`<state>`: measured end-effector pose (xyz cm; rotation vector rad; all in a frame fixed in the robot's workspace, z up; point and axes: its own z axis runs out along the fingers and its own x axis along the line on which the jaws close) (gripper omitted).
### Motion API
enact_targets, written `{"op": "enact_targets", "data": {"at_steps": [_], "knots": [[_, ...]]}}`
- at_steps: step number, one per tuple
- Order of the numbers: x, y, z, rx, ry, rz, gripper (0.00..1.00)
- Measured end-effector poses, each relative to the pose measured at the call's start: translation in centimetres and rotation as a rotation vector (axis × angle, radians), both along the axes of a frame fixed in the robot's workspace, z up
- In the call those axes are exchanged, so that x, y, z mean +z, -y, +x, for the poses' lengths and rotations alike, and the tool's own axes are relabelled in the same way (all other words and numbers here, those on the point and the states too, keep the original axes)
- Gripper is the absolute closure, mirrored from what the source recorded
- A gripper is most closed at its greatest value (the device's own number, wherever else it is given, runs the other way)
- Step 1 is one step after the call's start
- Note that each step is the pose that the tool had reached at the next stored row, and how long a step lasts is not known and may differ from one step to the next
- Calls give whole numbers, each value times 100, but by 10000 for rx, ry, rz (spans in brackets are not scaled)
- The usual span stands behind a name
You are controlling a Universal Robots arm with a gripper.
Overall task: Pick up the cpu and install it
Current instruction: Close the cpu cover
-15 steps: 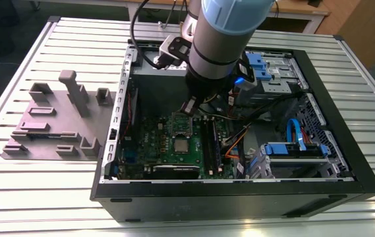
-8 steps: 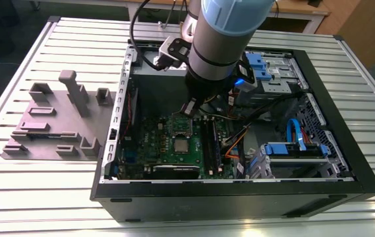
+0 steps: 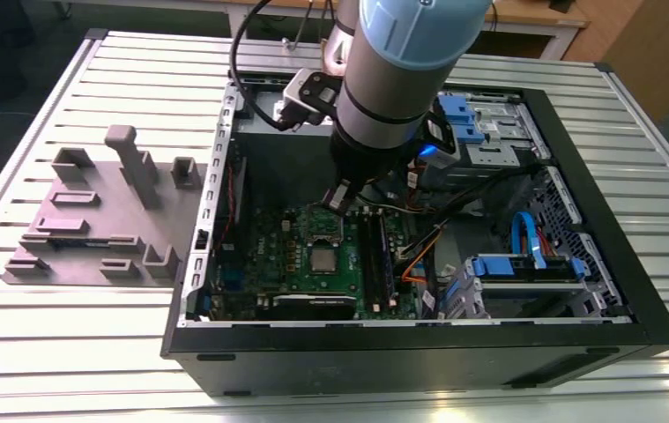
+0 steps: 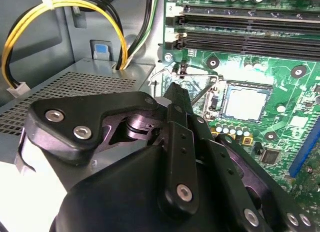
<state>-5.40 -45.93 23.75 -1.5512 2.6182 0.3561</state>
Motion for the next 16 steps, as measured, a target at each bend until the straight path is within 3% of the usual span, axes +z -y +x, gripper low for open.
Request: {"op": "enact_targets", "data": {"at_steps": [16], "knots": [[0,49,0,0,0,-5,89]]}}
